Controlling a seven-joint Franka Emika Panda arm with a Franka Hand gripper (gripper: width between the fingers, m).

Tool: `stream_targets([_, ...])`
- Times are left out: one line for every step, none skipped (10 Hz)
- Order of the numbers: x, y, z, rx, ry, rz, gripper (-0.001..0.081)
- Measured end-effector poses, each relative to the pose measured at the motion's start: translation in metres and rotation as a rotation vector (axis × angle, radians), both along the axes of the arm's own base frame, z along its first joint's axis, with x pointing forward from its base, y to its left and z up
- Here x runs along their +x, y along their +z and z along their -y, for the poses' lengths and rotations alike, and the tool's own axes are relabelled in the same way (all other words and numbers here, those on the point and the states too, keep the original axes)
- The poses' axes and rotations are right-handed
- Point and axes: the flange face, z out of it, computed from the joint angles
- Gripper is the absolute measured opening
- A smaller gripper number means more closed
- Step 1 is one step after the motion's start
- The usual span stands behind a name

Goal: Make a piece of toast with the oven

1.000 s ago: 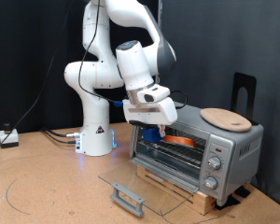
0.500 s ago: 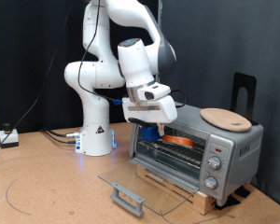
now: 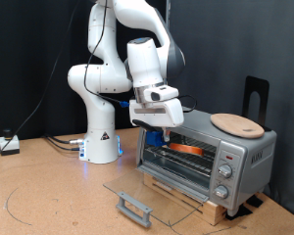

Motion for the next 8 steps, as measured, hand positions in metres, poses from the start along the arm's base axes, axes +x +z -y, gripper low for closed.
stream_targets([-0.001,0.001,0.001,-0.003,-0.010,0.002,0.0461])
stream_targets([-0.001,0.002,0.002,-0.005,-0.012,0.003,0.0461])
stream_targets([-0.002,0.002,0.002,-0.003,-0.013,-0.001,0.0461])
stream_targets([-0.003,0.001,0.003,0.007,-0.015,-0.010,0.0461])
stream_targets([-0.004,-0.001,0.004,0.024,-0.007,-0.026,0.0461])
stream_targets([-0.006,-0.002,0.004,0.047,0.007,-0.038,0.0461])
stream_targets([-0.007,-0.003,0.005,0.068,0.020,-0.052,0.0461])
stream_targets([-0.010,-0.009,0.008,0.076,0.025,-0.061,0.0461])
